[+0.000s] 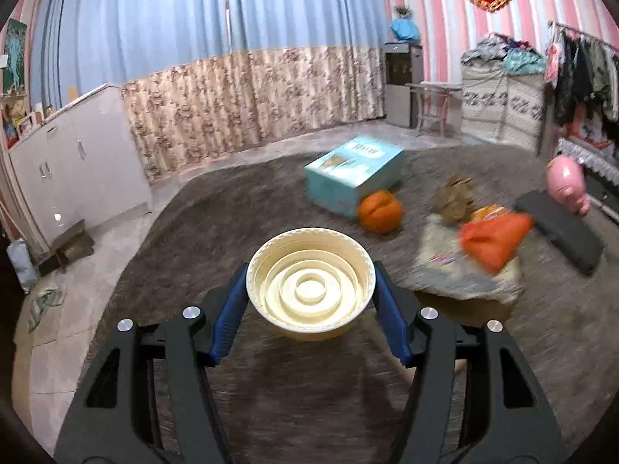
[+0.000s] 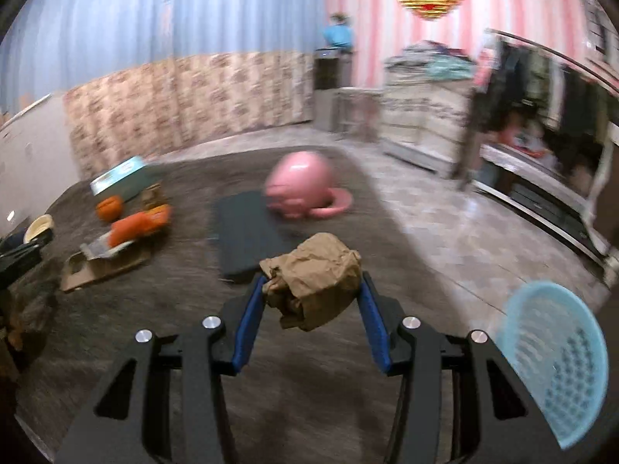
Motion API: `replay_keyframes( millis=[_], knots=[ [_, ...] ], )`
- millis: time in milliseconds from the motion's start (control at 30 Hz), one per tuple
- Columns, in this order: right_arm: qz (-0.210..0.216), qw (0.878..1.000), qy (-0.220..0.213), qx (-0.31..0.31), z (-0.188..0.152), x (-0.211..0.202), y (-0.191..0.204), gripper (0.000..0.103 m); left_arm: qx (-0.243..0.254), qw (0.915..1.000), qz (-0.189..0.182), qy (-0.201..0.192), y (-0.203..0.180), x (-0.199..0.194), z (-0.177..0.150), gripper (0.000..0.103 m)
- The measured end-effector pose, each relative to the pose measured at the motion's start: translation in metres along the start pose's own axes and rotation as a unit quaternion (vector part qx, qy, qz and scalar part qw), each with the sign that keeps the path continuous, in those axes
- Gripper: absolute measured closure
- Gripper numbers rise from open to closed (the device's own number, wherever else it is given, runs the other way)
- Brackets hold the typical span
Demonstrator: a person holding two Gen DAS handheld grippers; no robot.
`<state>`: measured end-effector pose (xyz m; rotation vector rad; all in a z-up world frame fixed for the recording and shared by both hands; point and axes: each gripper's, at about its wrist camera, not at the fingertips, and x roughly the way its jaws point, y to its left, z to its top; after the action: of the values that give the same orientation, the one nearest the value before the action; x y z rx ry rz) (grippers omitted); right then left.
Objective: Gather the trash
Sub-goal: 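Carry the bowl and paper bag over the basket and open both tools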
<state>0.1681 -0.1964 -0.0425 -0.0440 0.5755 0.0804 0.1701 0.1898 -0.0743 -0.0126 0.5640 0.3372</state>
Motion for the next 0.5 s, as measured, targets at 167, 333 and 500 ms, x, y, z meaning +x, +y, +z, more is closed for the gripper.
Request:
replay_keyframes(
  millis=[167, 333, 500],
  knots=[
    [-0.077, 0.995, -0.023, 0.054, -0.016, -0.043, -0.079, 0.055, -0.005, 0.9972, -0.07, -0.027, -0.061, -0.035, 0.023, 0.042],
    [-0.14, 0.986, -0.026, 0.091, -0.031, -0.076, -0.149, 0.055, 0.03, 0.9864, -0.15, -0.061, -0.143, -0.074, 0.042, 0.042],
    [-0.194, 0.972, -0.032, 0.129, -0.044, -0.106, -0.211, 0.055, 0.078, 0.9679, -0.227, -0.076, -0.232, -0.107, 0.046, 0.042]
  ],
)
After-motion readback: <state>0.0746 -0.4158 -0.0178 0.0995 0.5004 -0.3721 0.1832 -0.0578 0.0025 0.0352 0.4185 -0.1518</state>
